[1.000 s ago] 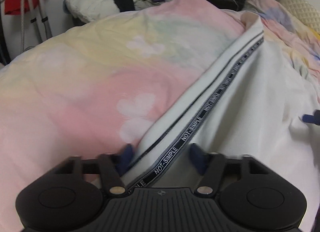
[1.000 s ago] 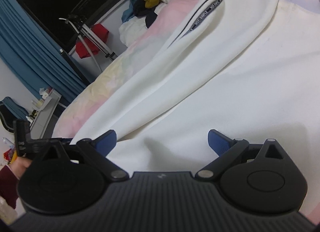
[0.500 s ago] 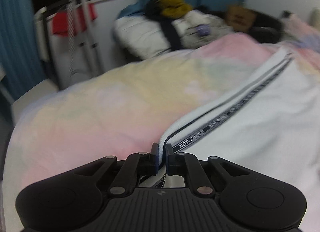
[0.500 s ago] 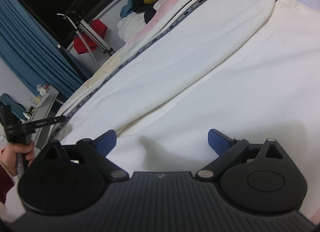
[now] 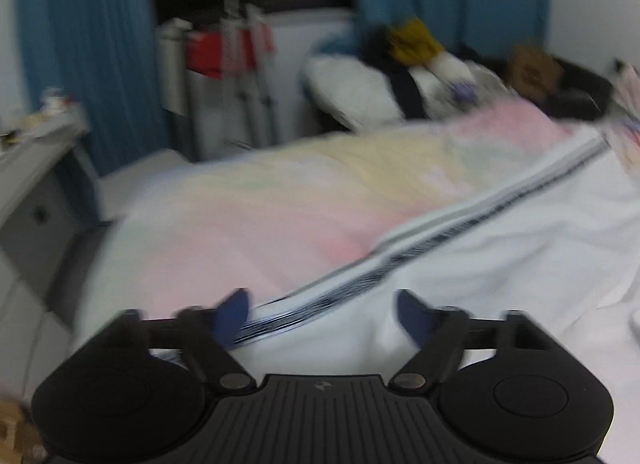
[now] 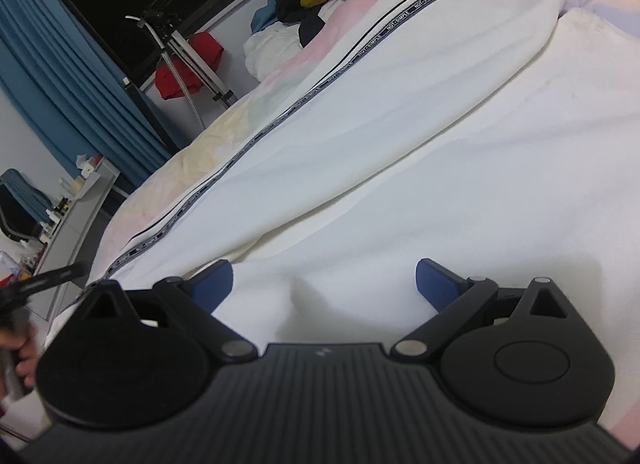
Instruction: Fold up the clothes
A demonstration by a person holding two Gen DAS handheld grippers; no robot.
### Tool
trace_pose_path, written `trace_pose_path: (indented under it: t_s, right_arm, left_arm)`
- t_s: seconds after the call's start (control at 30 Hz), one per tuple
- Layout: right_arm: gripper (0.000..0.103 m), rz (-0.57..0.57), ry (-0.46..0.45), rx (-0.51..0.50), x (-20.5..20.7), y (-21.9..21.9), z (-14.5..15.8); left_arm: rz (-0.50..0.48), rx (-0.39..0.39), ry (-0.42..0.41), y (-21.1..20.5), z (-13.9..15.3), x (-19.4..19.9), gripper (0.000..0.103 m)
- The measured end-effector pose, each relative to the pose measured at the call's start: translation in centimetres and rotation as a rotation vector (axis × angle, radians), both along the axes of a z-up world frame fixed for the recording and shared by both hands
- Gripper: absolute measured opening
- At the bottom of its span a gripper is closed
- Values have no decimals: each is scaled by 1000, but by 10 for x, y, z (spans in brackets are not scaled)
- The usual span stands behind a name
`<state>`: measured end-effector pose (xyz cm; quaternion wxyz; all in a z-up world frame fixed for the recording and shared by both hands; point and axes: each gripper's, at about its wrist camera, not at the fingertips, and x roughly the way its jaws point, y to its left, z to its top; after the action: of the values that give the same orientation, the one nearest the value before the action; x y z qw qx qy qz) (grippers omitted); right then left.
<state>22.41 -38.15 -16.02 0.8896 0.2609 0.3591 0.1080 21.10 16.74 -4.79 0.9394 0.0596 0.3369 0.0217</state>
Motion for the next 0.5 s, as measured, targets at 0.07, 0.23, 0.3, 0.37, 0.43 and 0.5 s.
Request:
trace_pose_path:
  t_s: [0.07, 0.23, 0.3, 0.37, 0.43, 0.5]
  right_arm:
    - [100, 6, -12, -2, -5, 0, 3]
    - [100, -3, -7, 2, -6, -1, 5]
    - [100, -10, 1, 4, -5, -1, 3]
    - [100, -16, 11, 0, -4, -2, 1]
    - [100, -21, 21, 1, -3, -2, -2]
    - [100, -24, 29, -1, -1, -2, -5]
  left_arm:
    - [79, 13, -19, 28, 5, -22, 88]
    - [264, -50, 14, 93, -4, -38, 88]
    - [338, -77, 29, 118, -8, -45, 87]
    - [391, -146, 64, 136, -15, -44, 81]
    - [400, -242, 87, 148, -20, -43, 65]
    - [409, -277, 67, 149, -20, -41, 57]
